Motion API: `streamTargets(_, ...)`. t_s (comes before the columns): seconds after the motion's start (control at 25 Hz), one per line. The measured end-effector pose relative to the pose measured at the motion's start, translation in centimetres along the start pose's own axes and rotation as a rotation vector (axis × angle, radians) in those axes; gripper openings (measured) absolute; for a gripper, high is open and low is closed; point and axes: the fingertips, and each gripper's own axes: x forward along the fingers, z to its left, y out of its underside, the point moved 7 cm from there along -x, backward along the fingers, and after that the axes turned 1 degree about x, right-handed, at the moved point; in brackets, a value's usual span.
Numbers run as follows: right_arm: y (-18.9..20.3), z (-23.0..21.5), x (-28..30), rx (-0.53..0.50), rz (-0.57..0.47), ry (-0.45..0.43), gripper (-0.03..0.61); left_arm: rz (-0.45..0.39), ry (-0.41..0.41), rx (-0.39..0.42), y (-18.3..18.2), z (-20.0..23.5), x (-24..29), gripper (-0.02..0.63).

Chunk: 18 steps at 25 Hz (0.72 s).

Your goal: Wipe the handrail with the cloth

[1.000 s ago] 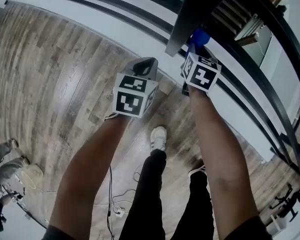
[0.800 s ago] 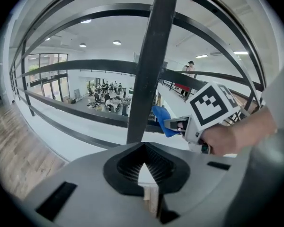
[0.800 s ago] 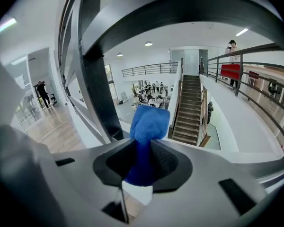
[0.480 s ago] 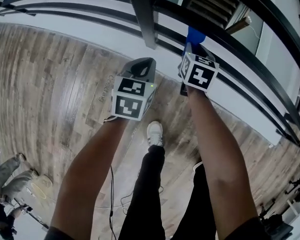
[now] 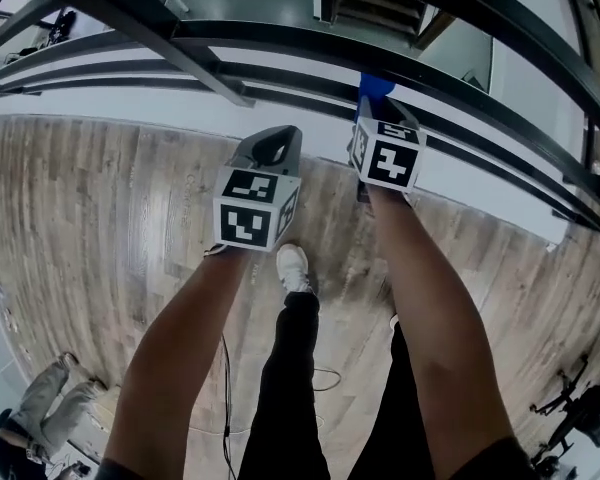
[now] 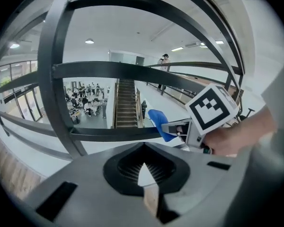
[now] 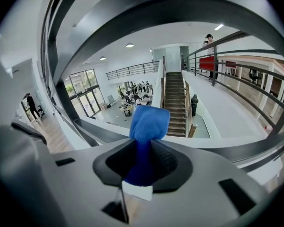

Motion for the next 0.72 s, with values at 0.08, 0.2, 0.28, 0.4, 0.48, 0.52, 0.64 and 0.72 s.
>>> streamTargets(0.08, 0.4, -2.5, -0.9, 0.016, 0.003, 0.01, 0.106, 0.003, 0.015, 0.02, -0.6, -2.1, 1.1, 0.003)
streamTargets(0.2, 1.1, -6.7, -2.4, 0.037, 0.001, 0.022, 0.106, 0.001, 0.03, 0.037, -1.3, -5.2, 2.7, 0.003)
streamTargets(0.28, 1.4, -9.3, -3.3, 0.05, -0.007, 0.019, 0.106, -0.001, 0.031, 0.045, -1.9, -7.2, 3.7, 0.002)
streamTargets(0.4, 2.3, -13.5, -5.0, 0.061, -0.015, 0.03, 0.106, -0.005, 0.052, 0.053, -2.7, -11.0, 5.2, 0.003)
streamTargets(0.48, 2.8, -16.6, -6.0, 0.075, -0.016, 0.044, 0.106, -0.004, 0.072, 0.048, -3.1, -13.8, 6.4, 0.002)
streamTargets(0.52, 3.1, -18.1, -6.6, 0.087, -0.014, 0.05, 0.106, -0.002, 0.083, 0.048, -3.3, -15.2, 7.0, 0.003)
streamTargets(0.64, 3.9, -22.9, -8.3, 0.122, -0.009, 0.065, 0.106, 0.003, 0.121, 0.06, -4.0, -19.5, 8.6, 0.003)
streamTargets(0.72, 4.3, -25.9, -9.4, 0.122, -0.013, 0.068, 0.106, 0.004, 0.139, 0.066, -4.4, -22.2, 9.7, 0.002)
